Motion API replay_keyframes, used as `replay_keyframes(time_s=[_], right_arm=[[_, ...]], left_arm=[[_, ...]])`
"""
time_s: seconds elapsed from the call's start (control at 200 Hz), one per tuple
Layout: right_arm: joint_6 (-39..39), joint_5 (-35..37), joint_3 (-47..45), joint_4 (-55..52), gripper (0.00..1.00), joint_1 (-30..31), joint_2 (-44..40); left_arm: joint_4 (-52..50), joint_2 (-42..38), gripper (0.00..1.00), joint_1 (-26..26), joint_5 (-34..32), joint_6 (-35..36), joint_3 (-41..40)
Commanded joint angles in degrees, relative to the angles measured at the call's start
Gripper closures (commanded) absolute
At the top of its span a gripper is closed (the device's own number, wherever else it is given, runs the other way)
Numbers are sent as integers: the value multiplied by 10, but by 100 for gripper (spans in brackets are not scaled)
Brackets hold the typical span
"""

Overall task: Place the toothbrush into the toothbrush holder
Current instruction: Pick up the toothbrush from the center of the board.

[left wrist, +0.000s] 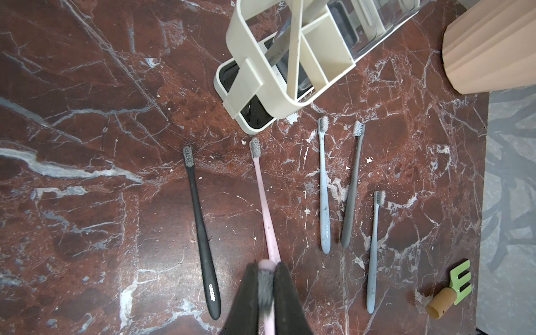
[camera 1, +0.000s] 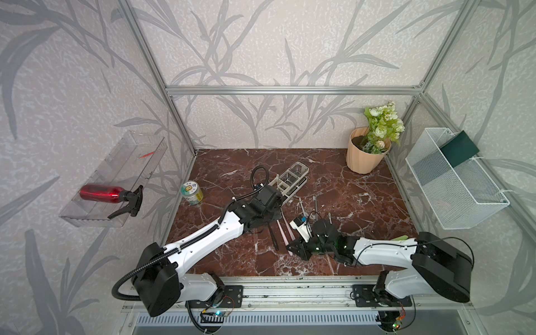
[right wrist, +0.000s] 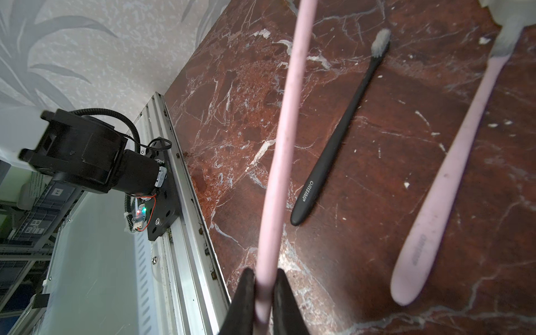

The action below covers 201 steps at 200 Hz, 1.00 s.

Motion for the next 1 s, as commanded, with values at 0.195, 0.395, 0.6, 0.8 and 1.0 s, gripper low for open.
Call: replay_keyframes(time_s=[0.195,0.395,0.6,0.8,1.0], right_arm=[[-44,30,14,-22,100,8,-39],[-69,52,20,-52,100,15,-51],[-91,82,16,-71,100,17,-76],[-95,70,19,-69,100,17,-67],[-106,73,26,-74,100,46,-58]], left_arm=[[-133,-35,41,35,8,49,109],[-216,-11,36,97,160,87,155],[-262,4,37,131,246,124,146],[-225,17,37,138,303,104,125],[-214,46,40,139,332,93,141]])
